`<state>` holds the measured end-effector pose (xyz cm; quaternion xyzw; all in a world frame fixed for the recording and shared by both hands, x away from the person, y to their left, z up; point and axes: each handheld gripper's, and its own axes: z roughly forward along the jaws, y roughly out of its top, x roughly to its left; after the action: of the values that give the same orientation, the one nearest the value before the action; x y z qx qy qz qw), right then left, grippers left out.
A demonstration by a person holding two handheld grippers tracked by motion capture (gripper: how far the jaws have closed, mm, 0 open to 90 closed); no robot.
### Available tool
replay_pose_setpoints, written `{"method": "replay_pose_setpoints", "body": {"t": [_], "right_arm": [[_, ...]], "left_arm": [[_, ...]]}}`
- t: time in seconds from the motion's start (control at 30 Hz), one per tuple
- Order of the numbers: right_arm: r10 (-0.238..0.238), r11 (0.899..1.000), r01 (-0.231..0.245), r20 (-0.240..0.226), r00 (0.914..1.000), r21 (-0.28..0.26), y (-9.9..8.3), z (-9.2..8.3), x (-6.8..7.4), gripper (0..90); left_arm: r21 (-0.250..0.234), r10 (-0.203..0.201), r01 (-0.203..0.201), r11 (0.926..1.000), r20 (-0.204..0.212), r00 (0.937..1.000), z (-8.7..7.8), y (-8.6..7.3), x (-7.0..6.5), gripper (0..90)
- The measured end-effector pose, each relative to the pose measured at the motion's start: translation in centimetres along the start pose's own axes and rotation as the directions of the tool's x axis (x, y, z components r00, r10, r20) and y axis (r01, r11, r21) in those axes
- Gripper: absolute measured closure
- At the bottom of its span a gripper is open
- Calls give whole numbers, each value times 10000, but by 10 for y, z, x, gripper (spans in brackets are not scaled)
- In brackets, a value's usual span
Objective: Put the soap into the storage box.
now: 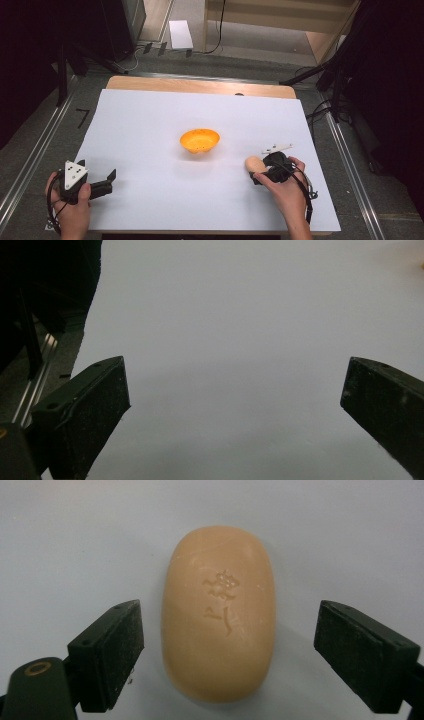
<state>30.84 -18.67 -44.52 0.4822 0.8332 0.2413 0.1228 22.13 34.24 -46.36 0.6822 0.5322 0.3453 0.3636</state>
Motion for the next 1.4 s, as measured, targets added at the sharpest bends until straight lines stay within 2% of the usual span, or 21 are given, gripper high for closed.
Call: {"method": "replay_pose_setpoints", "body": {"t": [0.13,0.33,0.57,0.6,0.8,0.83,1.03,1.13,1.2,1.4], "right_arm": [[24,9998,-24,-20,10000,185,2,5,4,135],[317,9995,-316,-120,9994,51,5,9,3,246],[160,9996,-164,184,9997,237,5,14,5,308],[204,9995,-206,110,9997,252,4,16,6,322],[-93,9990,90,79,9999,449,5,16,5,327],[-114,9989,115,-39,9999,464,5,17,3,328],[157,9987,-141,-346,9993,483,4,18,-1,326],[-160,9981,175,-254,9996,592,4,21,0,325],[-161,9976,179,-283,9995,669,5,21,0,327],[-651,9946,702,-669,9956,764,7,20,-4,330]], "left_arm": [[50,33,-33,10000,6,10000,0,0,0,0],[94,107,-108,9999,49,9999,1,0,-1,1],[120,133,-134,9998,64,9999,1,0,-1,1],[126,146,-147,9998,71,9999,1,0,-1,1],[130,222,-223,9997,99,9997,1,0,-1,1],[131,218,-219,9997,99,9997,1,0,-1,1],[109,233,-234,9997,113,9997,1,0,-2,1],[137,232,-234,9996,119,9997,1,0,-2,1],[155,240,-242,9996,148,9996,1,0,-2,1],[152,237,-240,9996,196,9995,1,0,-2,1]]}}
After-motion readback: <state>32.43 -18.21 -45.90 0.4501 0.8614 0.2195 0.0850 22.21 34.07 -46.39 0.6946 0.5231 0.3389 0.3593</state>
